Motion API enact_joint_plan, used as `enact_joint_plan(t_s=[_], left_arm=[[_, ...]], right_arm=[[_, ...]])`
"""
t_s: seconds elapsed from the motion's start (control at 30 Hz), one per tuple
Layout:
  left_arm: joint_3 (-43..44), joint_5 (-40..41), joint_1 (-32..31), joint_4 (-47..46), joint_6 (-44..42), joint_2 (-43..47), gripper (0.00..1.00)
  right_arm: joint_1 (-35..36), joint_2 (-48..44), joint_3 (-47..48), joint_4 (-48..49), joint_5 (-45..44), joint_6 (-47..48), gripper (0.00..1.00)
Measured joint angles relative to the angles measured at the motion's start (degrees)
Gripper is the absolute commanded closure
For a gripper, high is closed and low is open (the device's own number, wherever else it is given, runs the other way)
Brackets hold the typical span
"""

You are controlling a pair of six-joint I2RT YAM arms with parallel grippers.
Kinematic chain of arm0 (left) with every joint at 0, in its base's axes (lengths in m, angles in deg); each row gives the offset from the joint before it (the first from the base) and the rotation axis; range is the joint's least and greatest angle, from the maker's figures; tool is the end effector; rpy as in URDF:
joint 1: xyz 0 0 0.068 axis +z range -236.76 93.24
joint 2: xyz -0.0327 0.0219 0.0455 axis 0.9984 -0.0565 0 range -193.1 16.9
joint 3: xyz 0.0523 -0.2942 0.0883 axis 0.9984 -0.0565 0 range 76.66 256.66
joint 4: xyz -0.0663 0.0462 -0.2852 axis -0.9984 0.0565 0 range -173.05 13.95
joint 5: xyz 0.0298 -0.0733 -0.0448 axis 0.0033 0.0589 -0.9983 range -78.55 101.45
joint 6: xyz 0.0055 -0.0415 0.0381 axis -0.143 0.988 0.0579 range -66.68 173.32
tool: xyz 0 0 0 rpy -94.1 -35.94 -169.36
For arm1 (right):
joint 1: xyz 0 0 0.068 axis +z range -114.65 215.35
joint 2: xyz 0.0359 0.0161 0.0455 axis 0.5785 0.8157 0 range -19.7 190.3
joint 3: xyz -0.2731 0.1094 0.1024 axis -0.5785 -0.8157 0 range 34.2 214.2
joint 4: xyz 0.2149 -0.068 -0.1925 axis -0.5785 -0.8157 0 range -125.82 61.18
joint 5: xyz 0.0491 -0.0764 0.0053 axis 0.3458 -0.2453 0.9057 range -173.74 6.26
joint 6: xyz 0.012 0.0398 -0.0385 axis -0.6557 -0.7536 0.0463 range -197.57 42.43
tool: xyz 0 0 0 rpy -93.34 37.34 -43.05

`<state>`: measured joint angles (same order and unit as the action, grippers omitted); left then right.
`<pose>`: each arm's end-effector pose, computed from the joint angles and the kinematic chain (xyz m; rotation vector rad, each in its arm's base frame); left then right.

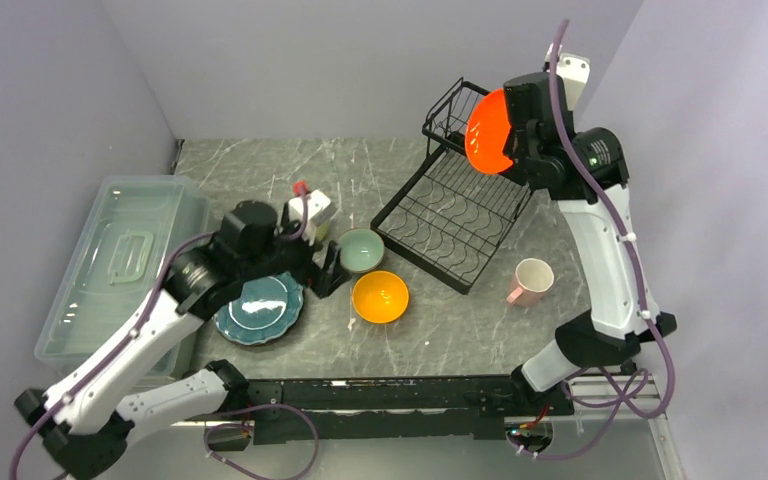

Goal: Load the mixed dishes into the dish rack
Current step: Pick up the plate at the center of the board.

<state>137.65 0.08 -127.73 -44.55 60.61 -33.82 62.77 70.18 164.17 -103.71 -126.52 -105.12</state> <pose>0.1412 -0.1330 0.4047 0.7382 2.0015 -0.7142 0.2619 0.1057 0.5860 0.4053 1.9679 -0.2091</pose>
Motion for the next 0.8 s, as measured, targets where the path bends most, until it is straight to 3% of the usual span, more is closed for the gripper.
enact_joint_plan(t_s=[0.17, 0.3, 0.57, 0.8], left_arm=[[12.0, -1.4, -2.3, -2.2, -2.4, -12.3, 0.01], [17.3, 0.8, -8.8, -3.1, -6.3, -19.0, 0.01], [19.3, 9.5, -19.2, -7.7, -14.1, -25.6, 0.0], [15.4, 16.0, -28.3, -15.8, -26.4, -25.4, 0.01]], right_arm=[[0.0, -3.8, -3.4, 0.5, 5.3, -1.1, 1.0], [0.0, -5.4, -5.6, 0.9, 10.6, -1.6, 1.0], [-1.4, -9.0, -17.6, 1.9, 23.7, -2.1, 1.0], [-3.5, -9.5, -21.4, 2.1, 33.5, -2.0, 1.0]])
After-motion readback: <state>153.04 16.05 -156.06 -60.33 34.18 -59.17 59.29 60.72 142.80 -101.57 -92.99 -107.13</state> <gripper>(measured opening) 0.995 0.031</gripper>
